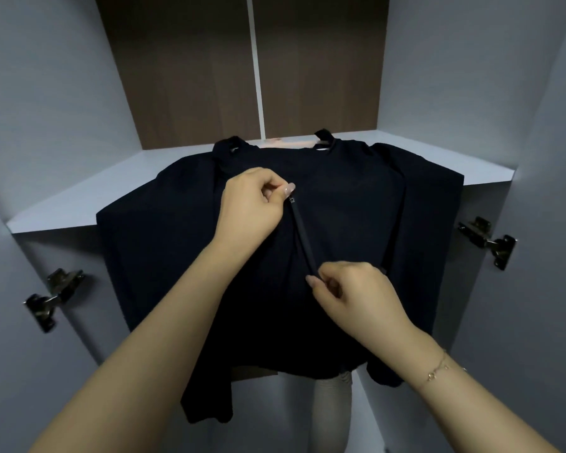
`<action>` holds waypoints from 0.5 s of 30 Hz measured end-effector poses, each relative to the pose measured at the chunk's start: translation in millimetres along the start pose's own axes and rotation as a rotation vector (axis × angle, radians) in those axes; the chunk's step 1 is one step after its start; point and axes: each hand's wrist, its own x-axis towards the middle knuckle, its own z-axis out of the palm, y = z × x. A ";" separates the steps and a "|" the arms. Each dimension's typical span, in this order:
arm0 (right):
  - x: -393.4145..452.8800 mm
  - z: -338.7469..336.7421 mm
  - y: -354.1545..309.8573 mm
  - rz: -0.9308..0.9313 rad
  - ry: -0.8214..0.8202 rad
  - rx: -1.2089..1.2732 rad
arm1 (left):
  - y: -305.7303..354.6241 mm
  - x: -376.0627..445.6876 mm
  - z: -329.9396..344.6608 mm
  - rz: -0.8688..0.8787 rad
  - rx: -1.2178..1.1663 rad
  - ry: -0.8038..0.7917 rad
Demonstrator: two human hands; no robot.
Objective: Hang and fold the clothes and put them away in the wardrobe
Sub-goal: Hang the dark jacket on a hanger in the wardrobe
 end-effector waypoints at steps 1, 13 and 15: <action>0.3 -2.3 1.1 -0.009 -0.059 -0.031 | -0.5 7.1 0.0 -0.002 0.016 -0.005; 93.7 -28.2 -19.7 0.000 0.050 -0.283 | 6.7 29.4 -3.9 -0.003 -0.005 -0.112; 91.7 -26.1 -18.3 -0.022 0.053 -0.247 | 4.0 33.9 -5.1 -0.015 -0.002 -0.080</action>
